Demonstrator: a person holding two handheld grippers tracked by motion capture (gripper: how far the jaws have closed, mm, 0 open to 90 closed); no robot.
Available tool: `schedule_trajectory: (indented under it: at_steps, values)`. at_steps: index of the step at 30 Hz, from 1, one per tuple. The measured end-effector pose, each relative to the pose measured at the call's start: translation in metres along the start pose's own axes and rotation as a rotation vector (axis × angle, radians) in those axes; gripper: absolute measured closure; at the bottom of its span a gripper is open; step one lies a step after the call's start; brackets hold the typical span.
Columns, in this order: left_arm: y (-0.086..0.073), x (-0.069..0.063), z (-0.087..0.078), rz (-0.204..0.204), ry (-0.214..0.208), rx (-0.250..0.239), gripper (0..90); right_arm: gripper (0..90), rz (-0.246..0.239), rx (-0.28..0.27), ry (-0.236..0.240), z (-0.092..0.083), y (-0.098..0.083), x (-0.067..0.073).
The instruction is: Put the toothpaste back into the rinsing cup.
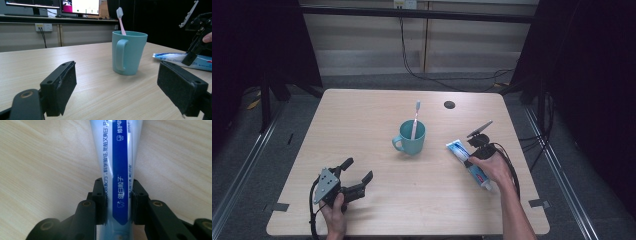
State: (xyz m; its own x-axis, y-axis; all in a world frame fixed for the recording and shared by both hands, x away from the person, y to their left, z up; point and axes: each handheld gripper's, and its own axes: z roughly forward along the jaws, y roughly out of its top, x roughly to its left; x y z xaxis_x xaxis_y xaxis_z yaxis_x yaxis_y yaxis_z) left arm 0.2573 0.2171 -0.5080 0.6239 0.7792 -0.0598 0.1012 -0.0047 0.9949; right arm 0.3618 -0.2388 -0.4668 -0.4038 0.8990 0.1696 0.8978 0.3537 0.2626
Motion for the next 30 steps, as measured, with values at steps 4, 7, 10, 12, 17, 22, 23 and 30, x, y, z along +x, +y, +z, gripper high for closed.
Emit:
schedule_trajectory:
  at_steps: [4,7,10,12,17,22,23,30]
  values:
    - [0.0,0.0,0.0,0.001,-0.003,-0.002,15.8,71.6,0.009,-0.013,0.04,0.0,-0.002,-0.003]
    - [0.0,0.0,0.0,-0.002,-0.005,-0.004,15.8,71.9,0.013,-0.019,0.046,-0.001,-0.003,-0.004]
    - [0.0,0.0,0.0,-0.003,-0.006,-0.006,15.8,72.1,0.014,-0.021,0.053,-0.001,-0.004,-0.003]
    - [0.0,0.001,0.0,-0.003,-0.005,-0.006,15.8,72.3,0.013,-0.029,0.054,-0.002,-0.004,-0.003]
    - [0.0,0.001,0.0,-0.003,-0.003,-0.006,15.8,72.4,0.025,-0.076,0.087,-0.008,-0.004,-0.001]
    - [0.0,0.001,0.0,-0.005,-0.008,-0.006,15.8,72.4,0.048,-0.13,0.111,-0.014,-0.006,-0.002]
    - [0.0,0.001,0.0,-0.005,-0.009,-0.006,15.8,72.5,0.05,-0.142,0.118,-0.015,-0.007,-0.003]
    - [0.0,0.001,0.0,-0.004,-0.013,-0.005,15.8,72.5,0.067,-0.215,0.164,-0.022,-0.01,-0.002]
